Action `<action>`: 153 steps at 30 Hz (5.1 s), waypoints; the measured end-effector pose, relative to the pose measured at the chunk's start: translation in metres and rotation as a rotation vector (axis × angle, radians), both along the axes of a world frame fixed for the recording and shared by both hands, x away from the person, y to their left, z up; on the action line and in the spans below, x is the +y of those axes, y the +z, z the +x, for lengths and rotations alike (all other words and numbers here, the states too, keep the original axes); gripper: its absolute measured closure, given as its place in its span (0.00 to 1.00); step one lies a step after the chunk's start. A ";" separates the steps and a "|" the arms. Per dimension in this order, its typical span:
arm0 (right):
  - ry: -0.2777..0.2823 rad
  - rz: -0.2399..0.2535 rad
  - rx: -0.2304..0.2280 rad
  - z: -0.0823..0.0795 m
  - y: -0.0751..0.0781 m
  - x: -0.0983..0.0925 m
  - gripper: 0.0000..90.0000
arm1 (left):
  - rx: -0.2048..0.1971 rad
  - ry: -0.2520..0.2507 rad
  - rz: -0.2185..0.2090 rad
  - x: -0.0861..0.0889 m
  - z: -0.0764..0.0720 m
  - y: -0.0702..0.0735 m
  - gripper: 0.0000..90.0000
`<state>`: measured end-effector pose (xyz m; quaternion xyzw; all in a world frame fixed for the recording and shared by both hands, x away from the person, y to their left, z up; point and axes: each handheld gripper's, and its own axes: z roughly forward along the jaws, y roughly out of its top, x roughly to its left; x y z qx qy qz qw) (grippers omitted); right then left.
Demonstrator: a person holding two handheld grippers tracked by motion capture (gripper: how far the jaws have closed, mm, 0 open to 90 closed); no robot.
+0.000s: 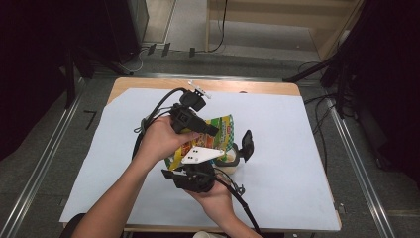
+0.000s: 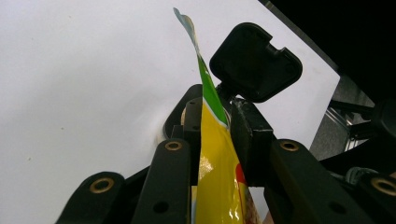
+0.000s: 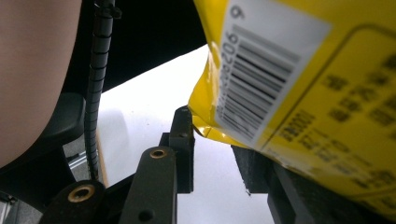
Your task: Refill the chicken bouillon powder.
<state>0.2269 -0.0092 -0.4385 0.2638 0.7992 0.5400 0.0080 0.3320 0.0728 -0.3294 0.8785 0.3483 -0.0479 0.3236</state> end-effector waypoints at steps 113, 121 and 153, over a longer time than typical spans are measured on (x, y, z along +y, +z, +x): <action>0.006 0.012 0.008 -0.004 0.007 0.000 0.83 | 0.013 0.004 -0.026 0.001 -0.003 0.006 0.87; 0.008 0.028 0.036 -0.003 0.003 0.000 0.82 | 0.010 -0.004 -0.014 -0.002 -0.003 0.003 0.86; 0.021 -0.005 0.024 0.000 -0.022 0.002 0.70 | 0.094 -0.023 0.020 0.000 0.003 -0.017 0.85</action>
